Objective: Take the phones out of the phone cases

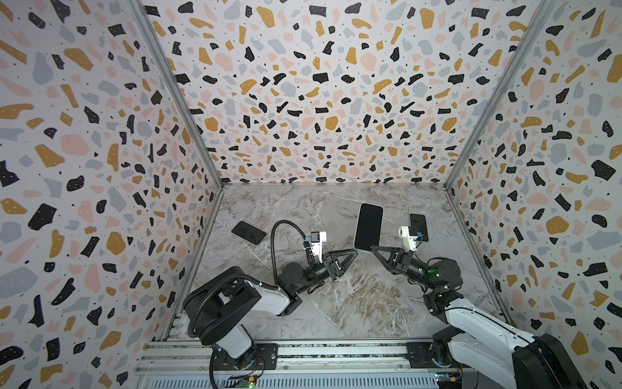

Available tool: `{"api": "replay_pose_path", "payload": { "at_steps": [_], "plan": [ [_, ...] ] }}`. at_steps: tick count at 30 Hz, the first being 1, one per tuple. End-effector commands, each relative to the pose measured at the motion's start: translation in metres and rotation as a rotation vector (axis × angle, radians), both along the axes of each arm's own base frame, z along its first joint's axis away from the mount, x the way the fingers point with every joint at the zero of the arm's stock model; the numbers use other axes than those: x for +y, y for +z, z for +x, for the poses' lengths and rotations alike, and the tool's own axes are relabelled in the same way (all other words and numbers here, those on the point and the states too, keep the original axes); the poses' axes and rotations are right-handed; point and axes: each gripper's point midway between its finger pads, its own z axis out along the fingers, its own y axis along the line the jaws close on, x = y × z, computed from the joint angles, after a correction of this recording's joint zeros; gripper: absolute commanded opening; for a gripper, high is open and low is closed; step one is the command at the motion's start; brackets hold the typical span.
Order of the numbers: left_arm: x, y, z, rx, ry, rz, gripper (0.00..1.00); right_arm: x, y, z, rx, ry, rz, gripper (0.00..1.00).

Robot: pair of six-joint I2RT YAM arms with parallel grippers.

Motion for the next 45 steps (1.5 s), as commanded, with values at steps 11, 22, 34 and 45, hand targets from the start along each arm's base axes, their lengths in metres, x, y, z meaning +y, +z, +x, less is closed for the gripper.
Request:
{"api": "replay_pose_path", "payload": {
  "at_steps": [11,22,34,45],
  "plan": [
    [0.017,0.075,-0.023,-0.238,-0.016,-0.225,0.44,-0.001,0.044,-0.009,-0.16,0.002,0.058,0.0],
    [0.015,0.068,-0.012,-0.209,0.016,-0.216,0.42,0.0,0.046,-0.012,-0.164,0.007,0.064,0.0],
    [0.009,0.066,-0.001,-0.197,0.034,-0.186,0.35,0.0,0.044,-0.012,-0.154,0.008,0.069,0.0],
    [0.003,0.056,0.003,-0.181,0.027,-0.165,0.18,0.0,0.045,-0.013,-0.14,0.011,0.075,0.0]
  ]
}}
